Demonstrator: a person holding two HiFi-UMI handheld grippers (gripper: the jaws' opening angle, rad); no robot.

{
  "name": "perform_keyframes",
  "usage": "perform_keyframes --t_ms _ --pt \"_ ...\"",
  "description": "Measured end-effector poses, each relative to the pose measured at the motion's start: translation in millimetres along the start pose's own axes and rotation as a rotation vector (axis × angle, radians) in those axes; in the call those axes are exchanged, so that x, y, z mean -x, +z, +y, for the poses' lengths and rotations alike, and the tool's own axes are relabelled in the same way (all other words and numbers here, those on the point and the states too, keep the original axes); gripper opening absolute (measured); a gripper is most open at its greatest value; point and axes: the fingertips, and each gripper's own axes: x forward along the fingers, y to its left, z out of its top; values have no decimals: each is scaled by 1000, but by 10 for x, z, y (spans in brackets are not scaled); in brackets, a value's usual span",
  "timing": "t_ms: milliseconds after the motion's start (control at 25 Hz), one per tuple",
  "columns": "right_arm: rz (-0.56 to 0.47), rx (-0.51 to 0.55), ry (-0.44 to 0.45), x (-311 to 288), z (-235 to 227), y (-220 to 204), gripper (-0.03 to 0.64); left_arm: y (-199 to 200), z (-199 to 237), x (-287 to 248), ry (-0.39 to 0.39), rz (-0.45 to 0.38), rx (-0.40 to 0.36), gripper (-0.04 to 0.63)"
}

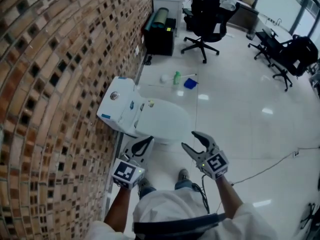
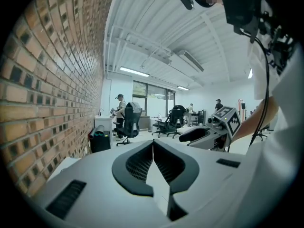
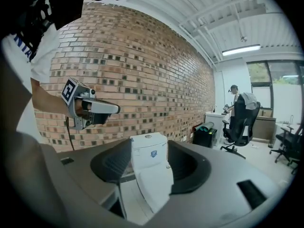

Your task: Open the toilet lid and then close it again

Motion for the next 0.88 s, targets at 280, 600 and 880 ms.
perform_keyframes --t_ms 280,600,880 --pt "-11 -5 12 -37 -61 38 250 12 50 -96 47 19 -11 -6" --pt "-22 -2 79 83 -287 -42 250 91 -56 -269 120 -26 11 -3" --pt "-6 32 243 228 -642 -156 250 30 -281 -339 316 -2 55 -3"
